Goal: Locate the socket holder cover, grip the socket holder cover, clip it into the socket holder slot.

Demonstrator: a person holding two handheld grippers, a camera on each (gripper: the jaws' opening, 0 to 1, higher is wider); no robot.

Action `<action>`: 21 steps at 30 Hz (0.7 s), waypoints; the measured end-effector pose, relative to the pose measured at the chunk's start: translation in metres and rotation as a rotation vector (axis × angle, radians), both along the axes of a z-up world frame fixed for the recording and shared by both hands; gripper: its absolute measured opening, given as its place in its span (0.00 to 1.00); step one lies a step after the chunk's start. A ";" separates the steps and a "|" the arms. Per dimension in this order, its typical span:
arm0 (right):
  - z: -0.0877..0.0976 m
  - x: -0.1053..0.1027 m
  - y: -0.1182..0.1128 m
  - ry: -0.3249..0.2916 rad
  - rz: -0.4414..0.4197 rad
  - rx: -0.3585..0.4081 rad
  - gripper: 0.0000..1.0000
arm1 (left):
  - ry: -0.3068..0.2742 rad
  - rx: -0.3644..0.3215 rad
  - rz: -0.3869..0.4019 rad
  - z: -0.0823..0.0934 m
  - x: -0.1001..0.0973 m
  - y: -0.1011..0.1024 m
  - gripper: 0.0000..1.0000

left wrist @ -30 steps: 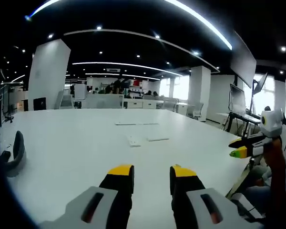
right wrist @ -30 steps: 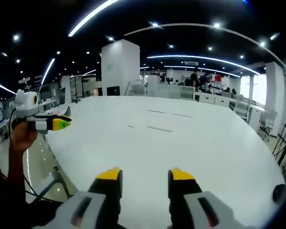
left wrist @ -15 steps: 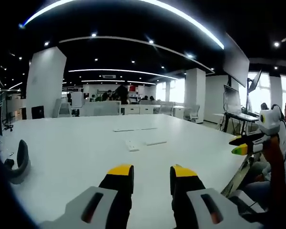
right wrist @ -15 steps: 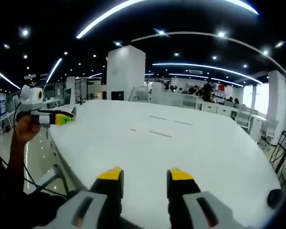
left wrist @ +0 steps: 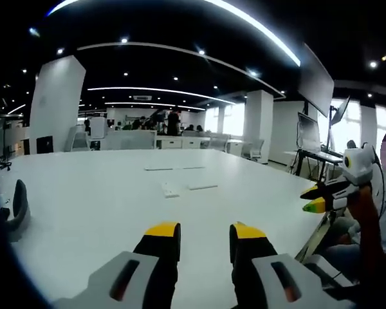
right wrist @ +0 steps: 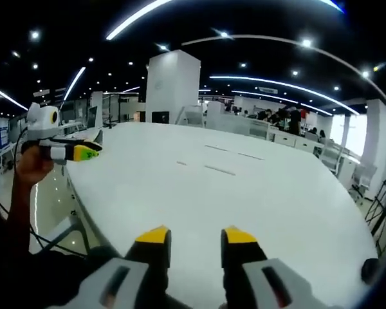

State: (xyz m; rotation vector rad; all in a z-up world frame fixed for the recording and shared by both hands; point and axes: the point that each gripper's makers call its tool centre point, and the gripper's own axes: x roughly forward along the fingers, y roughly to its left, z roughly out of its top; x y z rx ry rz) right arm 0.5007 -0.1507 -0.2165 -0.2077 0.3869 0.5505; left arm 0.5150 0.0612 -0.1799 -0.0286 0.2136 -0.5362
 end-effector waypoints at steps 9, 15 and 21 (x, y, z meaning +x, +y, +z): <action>-0.002 -0.005 0.000 -0.004 0.021 -0.008 0.32 | -0.040 0.005 0.011 0.009 -0.005 0.003 0.31; -0.006 -0.004 0.002 -0.007 0.033 -0.028 0.31 | -0.025 -0.003 -0.001 0.006 -0.006 -0.002 0.31; -0.011 -0.002 0.008 0.007 0.048 -0.031 0.29 | -0.018 0.000 -0.003 0.004 -0.004 -0.001 0.31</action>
